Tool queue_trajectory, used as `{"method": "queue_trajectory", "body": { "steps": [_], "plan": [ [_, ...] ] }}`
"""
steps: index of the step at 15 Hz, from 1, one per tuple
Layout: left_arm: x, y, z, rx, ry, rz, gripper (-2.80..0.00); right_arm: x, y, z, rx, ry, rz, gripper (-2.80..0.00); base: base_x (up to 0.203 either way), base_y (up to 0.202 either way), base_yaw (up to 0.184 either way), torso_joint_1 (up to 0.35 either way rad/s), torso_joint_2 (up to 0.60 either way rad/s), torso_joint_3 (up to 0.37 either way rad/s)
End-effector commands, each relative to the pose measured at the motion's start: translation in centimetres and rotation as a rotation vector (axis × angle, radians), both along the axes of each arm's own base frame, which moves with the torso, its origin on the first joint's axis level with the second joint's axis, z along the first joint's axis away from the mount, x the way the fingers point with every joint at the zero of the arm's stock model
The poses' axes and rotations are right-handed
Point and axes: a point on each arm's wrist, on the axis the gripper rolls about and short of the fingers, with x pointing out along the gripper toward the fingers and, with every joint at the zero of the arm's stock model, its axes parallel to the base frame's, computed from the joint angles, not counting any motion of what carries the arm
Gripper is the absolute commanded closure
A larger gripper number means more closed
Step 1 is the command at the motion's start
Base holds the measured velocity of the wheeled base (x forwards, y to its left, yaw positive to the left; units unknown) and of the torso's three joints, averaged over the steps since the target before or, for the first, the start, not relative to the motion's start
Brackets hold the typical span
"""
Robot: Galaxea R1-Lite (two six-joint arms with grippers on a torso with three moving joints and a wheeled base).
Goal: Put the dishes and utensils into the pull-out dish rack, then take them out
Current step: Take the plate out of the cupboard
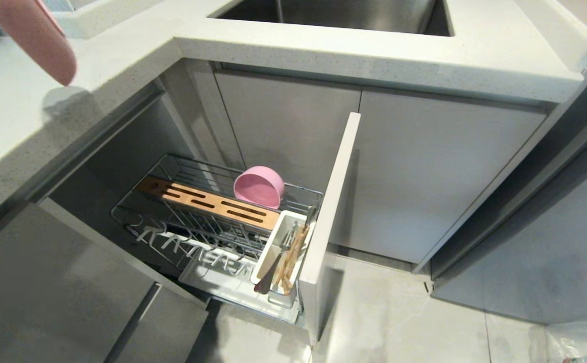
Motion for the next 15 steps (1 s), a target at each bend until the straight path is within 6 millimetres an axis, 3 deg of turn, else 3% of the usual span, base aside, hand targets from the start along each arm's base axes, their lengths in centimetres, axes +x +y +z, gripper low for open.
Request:
{"method": "queue_trajectory", "body": {
  "steps": [1, 4, 9, 11, 15],
  "plan": [
    [-2.2, 3.0, 0.5, -0.021, -0.057, 0.059, 0.00, 0.0, 0.0, 0.0, 0.001, 0.001, 0.000, 0.00, 0.000, 0.000, 0.000, 0.000, 0.00, 0.000],
    [-3.6, 5.0, -0.4, 0.073, -0.007, 0.192, 0.00, 0.0, 0.0, 0.0, 0.001, 0.001, 0.000, 0.00, 0.000, 0.000, 0.000, 0.000, 0.00, 0.000],
    [-2.5, 5.2, -3.6, 0.291, 0.252, 0.346, 0.00, 0.0, 0.0, 0.0, 0.000, 0.001, 0.000, 0.00, 0.000, 0.000, 0.000, 0.000, 0.00, 0.000],
    [-0.7, 4.7, -4.2, 0.343, 0.303, 0.370, 0.00, 0.0, 0.0, 0.0, 0.000, 0.001, 0.000, 0.00, 0.000, 0.000, 0.000, 0.000, 0.00, 0.000],
    [5.8, 3.0, -5.7, 0.439, 0.412, 0.416, 0.00, 0.0, 0.0, 0.0, 0.000, 0.001, 0.000, 0.00, 0.000, 0.000, 0.000, 0.000, 0.00, 0.000]
  ]
}}
